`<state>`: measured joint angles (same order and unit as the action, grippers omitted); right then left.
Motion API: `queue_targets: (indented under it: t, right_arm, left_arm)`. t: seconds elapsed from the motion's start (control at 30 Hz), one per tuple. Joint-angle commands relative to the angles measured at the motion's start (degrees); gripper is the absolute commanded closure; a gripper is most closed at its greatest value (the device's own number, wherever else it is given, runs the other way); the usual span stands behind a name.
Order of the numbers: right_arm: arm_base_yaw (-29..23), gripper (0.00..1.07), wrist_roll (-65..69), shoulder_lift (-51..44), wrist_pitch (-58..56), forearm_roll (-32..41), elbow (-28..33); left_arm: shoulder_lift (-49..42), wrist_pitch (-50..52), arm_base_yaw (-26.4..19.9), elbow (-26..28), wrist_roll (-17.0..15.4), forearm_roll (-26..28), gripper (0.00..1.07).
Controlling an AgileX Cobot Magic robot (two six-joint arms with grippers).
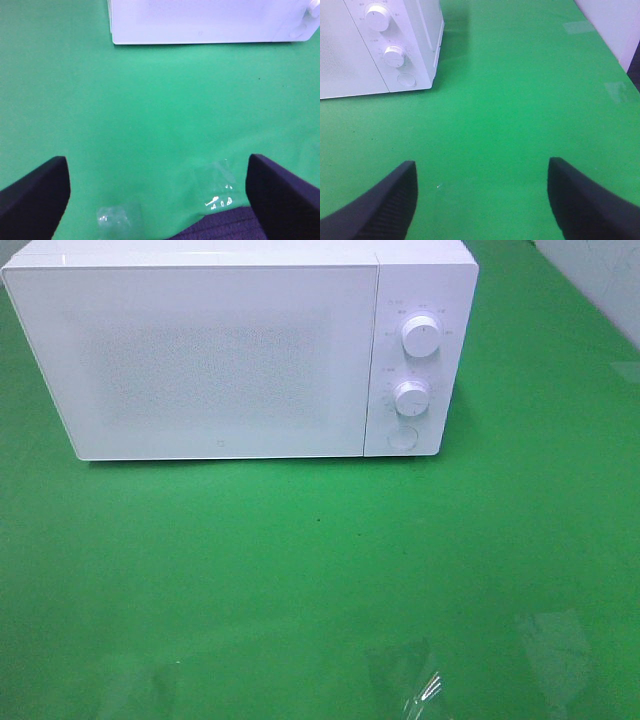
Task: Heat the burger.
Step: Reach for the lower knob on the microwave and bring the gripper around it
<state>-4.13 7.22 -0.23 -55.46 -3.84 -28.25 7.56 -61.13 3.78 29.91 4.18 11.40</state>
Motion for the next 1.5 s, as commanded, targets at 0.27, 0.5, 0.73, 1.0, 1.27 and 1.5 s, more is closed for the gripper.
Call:
queue_targets:
  t: [0.27, 0.5, 0.73, 1.0, 1.27, 1.5]
  right_arm:
    - [0.29, 0.38, 0.29, -1.43, 0.40, -0.06, 0.11]
    - [0.29, 0.38, 0.29, -1.43, 0.40, -0.06, 0.11]
    - [0.29, 0.38, 0.29, -1.43, 0.40, -0.06, 0.11]
    - [0.29, 0.38, 0.29, -1.43, 0.40, -0.06, 0.11]
    - [0.29, 0.38, 0.29, -1.43, 0.40, -0.06, 0.11]
    - [0.29, 0.38, 0.29, -1.43, 0.40, -0.06, 0.11]
  left_arm:
    - [-7.79, 0.52, -4.30, -0.17, -0.29, 0.57, 0.19]
    - [-9.17, 0.52, -5.50, -0.17, -0.29, 0.57, 0.19]
    - [-9.17, 0.52, -5.50, -0.17, -0.29, 0.57, 0.19]
    - [-9.11, 0.52, -5.50, -0.17, -0.29, 0.57, 0.19]
    - [-9.11, 0.52, -5.50, -0.17, -0.29, 0.57, 0.19]
    - [-9.11, 0.52, -5.50, -0.17, -0.29, 0.57, 0.19]
